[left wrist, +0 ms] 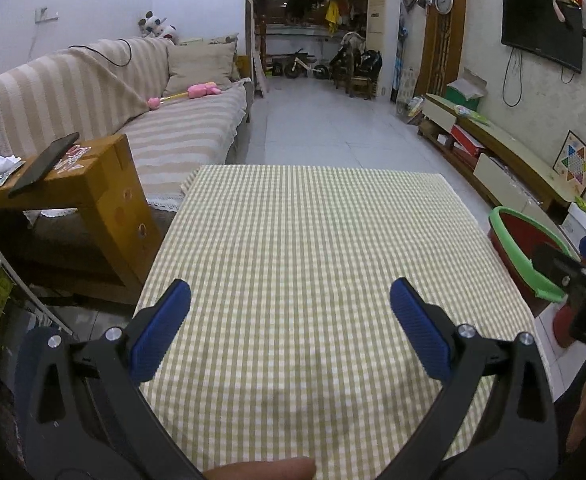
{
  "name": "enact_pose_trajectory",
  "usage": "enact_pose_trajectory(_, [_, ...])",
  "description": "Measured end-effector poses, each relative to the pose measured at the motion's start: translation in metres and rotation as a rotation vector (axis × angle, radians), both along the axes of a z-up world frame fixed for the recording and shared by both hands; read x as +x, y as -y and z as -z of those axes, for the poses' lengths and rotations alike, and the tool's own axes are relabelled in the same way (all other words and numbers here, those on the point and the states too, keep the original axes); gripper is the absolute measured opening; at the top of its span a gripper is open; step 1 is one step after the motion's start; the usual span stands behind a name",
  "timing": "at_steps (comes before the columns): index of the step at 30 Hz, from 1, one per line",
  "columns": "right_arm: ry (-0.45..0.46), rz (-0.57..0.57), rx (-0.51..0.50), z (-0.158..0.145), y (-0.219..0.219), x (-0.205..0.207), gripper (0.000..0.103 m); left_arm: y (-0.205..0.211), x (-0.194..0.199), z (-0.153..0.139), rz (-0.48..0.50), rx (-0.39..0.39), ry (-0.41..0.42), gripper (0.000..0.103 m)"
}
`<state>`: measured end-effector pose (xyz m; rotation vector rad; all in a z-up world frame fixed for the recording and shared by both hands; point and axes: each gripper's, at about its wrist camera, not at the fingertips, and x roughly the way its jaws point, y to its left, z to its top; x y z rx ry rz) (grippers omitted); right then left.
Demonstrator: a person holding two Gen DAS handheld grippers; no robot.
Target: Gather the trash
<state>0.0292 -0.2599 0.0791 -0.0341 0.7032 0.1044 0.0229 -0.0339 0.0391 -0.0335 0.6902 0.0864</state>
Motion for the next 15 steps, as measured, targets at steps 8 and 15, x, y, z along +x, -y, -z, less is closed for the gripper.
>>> enact_pose_trajectory(8, [0.021, -0.011, -0.01, 0.0001, -0.006, -0.0037, 0.096, -0.0018, 0.0003, 0.0022, 0.006, -0.007, -0.008, 0.098])
enact_pose_trajectory(15, [0.016, -0.015, -0.002, -0.0002, -0.0051, -0.0025, 0.096, -0.0028, -0.0004, 0.0023, 0.015, -0.018, -0.002, 0.098])
